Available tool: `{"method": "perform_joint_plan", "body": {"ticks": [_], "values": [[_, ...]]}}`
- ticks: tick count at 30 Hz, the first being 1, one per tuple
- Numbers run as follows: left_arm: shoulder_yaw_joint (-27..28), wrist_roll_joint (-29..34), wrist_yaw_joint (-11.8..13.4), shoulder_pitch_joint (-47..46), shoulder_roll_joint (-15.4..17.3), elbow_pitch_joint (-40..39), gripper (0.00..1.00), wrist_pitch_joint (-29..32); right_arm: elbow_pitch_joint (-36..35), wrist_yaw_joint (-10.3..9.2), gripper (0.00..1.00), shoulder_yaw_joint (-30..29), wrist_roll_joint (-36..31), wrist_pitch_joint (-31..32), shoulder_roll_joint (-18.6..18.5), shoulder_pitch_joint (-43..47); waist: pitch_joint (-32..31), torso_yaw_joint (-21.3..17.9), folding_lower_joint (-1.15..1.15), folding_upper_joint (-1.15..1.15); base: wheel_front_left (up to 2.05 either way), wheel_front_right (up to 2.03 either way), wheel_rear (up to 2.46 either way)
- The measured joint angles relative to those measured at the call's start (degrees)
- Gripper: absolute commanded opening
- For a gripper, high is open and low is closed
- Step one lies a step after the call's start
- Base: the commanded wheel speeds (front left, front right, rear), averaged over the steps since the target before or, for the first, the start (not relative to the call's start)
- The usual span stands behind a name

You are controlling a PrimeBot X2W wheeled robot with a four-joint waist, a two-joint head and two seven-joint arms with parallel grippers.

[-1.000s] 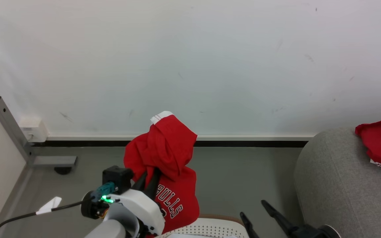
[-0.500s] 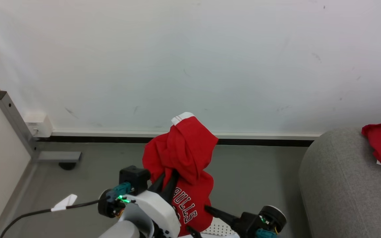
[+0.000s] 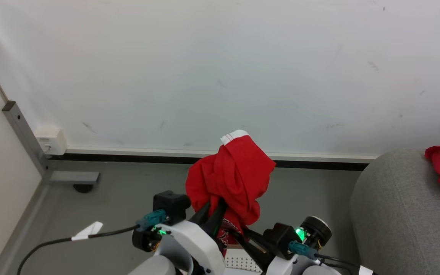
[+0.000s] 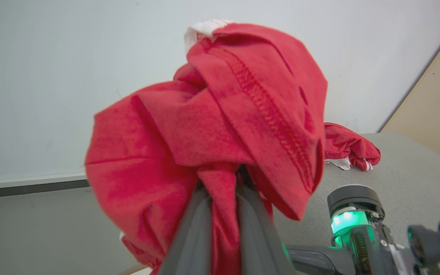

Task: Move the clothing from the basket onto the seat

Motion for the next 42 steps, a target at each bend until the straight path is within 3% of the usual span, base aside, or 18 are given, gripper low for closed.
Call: {"method": "perform_joint_plan", "body": {"ticks": [13,14,15,16,17,18,42], "values": [[0.1,-0.2,0.6,0.0,0.3,0.2,0.01,-0.4,-2.8,0.0,0.0,-4.9,-0.7,-0.1,0.3,0.7,0.1,-1.2,0.0,0.0,0.0,0.0,0.0],[0.1,-0.2,0.6,0.0,0.3,0.2,0.29,-0.4,-2.9,0.0,0.0,-5.1,-0.9,-0.1,0.3,0.9,0.1,-1.3,0.0,0.0,0.0,0.0,0.0],[0.0,-0.2,0.6,0.0,0.3,0.2,0.29,-0.4,-3.0,0.0,0.0,-5.2,-1.1,-0.1,0.3,1.0,0.1,-1.3,0.0,0.0,0.0,0.0,0.0],[0.0,-0.2,0.6,0.0,0.3,0.2,0.49,-0.4,-3.1,0.0,0.0,-5.4,-1.1,-0.1,0.3,1.2,0.0,-1.4,0.0,0.0,0.0,0.0,0.0],[-0.1,-0.2,0.6,0.0,0.3,0.2,0.95,-0.4,-3.1,0.0,0.0,-5.6,-1.2,-0.1,0.3,1.4,0.0,-1.4,0.0,0.0,0.0,0.0,0.0],[-0.2,-0.2,0.6,0.0,0.4,0.2,1.0,-0.4,-3.2,0.0,0.0,-5.7,-1.2,-0.1,0.3,1.5,0.0,-1.5,0.0,0.0,0.0,0.0,0.0],[-0.8,-0.2,1.2,0.0,1.4,0.2,1.0,-0.2,-3.0,0.0,0.0,-11.2,-2.2,-0.2,-1.1,2.3,-0.4,-2.4,0.0,0.0,0.0,0.0,0.0]]}}
